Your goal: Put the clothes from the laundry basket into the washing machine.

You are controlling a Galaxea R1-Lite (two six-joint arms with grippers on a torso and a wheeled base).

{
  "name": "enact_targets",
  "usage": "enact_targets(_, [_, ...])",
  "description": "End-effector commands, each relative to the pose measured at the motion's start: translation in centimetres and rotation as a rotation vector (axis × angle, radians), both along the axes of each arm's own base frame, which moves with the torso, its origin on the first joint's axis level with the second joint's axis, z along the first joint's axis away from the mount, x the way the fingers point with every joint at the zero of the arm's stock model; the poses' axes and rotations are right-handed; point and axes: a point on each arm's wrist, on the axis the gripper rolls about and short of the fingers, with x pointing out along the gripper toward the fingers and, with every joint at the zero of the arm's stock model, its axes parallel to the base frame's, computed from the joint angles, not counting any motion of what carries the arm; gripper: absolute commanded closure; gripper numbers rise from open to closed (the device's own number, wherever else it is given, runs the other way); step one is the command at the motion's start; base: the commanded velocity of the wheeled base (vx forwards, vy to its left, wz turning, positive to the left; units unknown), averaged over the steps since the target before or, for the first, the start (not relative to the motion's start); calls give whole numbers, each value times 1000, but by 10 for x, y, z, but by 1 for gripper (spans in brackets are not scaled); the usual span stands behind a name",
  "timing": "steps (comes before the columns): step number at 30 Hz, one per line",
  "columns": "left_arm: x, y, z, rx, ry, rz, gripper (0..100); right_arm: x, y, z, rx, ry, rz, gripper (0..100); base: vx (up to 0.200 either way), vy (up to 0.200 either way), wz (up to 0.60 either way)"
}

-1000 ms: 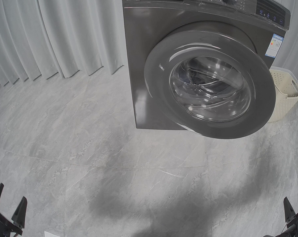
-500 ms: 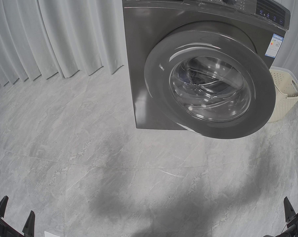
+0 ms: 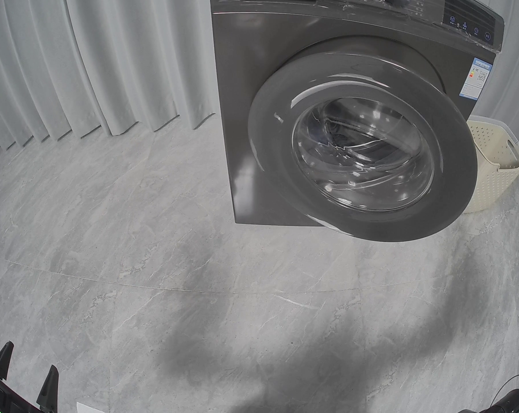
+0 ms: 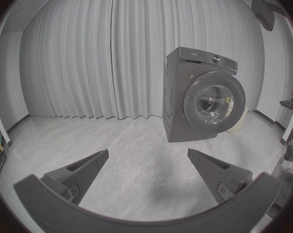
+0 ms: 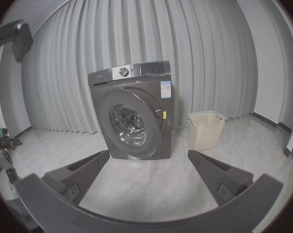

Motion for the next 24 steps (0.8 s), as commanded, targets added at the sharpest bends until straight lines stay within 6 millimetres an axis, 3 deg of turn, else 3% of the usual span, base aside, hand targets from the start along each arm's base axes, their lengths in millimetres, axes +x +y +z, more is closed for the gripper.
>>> enact_targets(1, [1, 0, -5, 1, 10, 1, 0, 68, 4, 30, 129, 387, 130, 0, 0, -200, 0])
enact_targets(3, [1, 0, -5, 0, 11, 1, 0, 98, 8, 32, 138, 462, 161, 0, 0, -200, 0])
enact_targets(4, [1, 0, -5, 0, 11, 1, 0, 98, 8, 32, 138, 462, 161, 0, 0, -200, 0])
enact_targets(5, [1, 0, -5, -2, 12, 1, 0, 123, 17, 29, 117, 486, 223, 0, 0, -200, 0])
enact_targets(6, [1, 0, -5, -2, 12, 3, 0, 125, 18, 29, 115, 489, 228, 0, 0, -200, 0])
enact_targets(9, [1, 0, -5, -5, 14, 1, 0, 155, 40, 6, 68, 572, 319, 0, 0, -200, 0])
enact_targets(14, [1, 0, -5, -3, 12, 0, 0, 177, 70, 8, 75, 525, 415, 0, 0, -200, 0])
enact_targets(19, [1, 0, -5, 1, 10, 0, 0, 207, 97, 25, 131, 459, 424, 0, 0, 0, 0])
enact_targets(24, [1, 0, -5, -5, 12, 0, 0, 215, 112, 42, 156, 410, 473, 0, 40, 0, 0])
